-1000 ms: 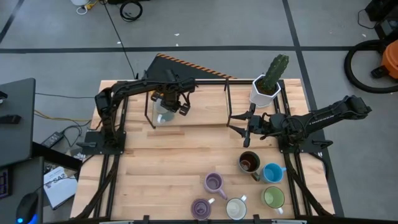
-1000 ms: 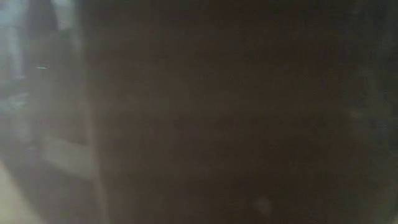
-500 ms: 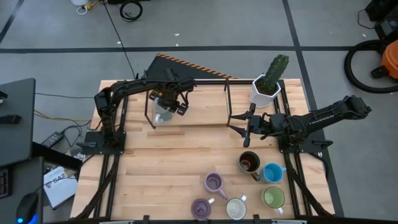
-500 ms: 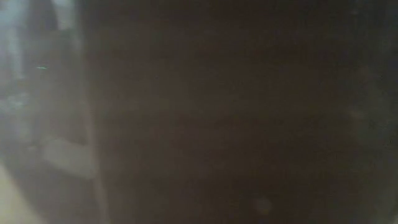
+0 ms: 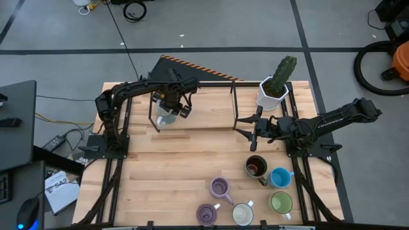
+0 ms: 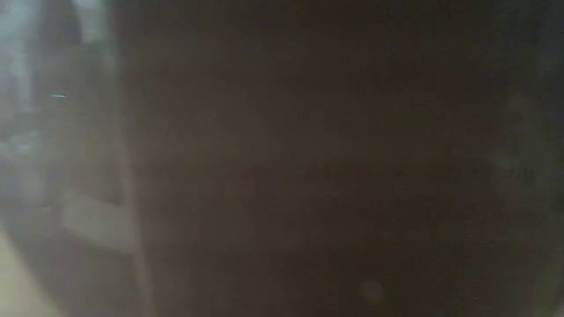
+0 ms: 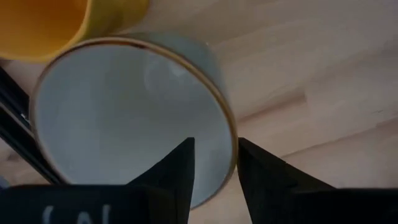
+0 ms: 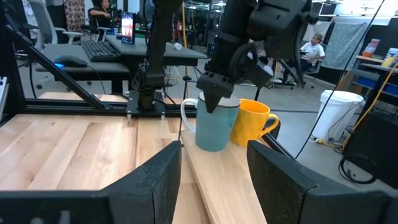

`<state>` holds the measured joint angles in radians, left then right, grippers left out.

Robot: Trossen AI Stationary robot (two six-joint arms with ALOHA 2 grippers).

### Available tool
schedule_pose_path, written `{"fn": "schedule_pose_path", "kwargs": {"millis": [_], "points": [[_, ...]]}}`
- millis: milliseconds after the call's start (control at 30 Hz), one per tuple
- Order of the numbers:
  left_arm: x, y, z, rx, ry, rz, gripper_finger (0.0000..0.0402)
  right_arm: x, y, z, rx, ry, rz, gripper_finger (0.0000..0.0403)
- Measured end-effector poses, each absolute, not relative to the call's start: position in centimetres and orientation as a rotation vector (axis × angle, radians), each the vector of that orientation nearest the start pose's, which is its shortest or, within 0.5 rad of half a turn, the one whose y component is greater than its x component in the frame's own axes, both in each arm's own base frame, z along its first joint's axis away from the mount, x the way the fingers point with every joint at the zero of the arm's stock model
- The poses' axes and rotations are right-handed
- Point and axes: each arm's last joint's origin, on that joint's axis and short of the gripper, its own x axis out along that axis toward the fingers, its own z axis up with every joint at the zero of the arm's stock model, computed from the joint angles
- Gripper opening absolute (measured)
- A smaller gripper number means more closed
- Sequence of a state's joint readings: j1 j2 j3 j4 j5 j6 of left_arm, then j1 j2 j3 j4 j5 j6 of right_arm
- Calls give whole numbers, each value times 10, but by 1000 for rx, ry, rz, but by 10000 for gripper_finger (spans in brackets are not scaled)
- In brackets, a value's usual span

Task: Place coffee mugs
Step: Put the light blue mug on the shelf, then put the light blue patterned mug on the shelf

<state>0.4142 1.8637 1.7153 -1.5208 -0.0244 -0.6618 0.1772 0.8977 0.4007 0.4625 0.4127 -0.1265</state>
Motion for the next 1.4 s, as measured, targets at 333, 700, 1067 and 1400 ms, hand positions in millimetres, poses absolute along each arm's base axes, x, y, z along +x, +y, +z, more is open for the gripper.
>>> {"fn": "schedule_pose_path", "kwargs": {"millis": [333, 700, 1067, 1400], "points": [[327, 113, 324, -431, 1337, 942, 124, 193, 23, 242, -135, 50, -218, 190], [326, 94, 364, -362, 1243, 872, 165, 193, 23, 242, -134, 53, -218, 190], [293, 9, 378, 35, 1090, 854, 176, 214, 28, 231, -117, 87, -161, 190], [238, -54, 351, -4, 816, 594, 176, 261, 41, 243, -150, 201, -141, 178]]}}
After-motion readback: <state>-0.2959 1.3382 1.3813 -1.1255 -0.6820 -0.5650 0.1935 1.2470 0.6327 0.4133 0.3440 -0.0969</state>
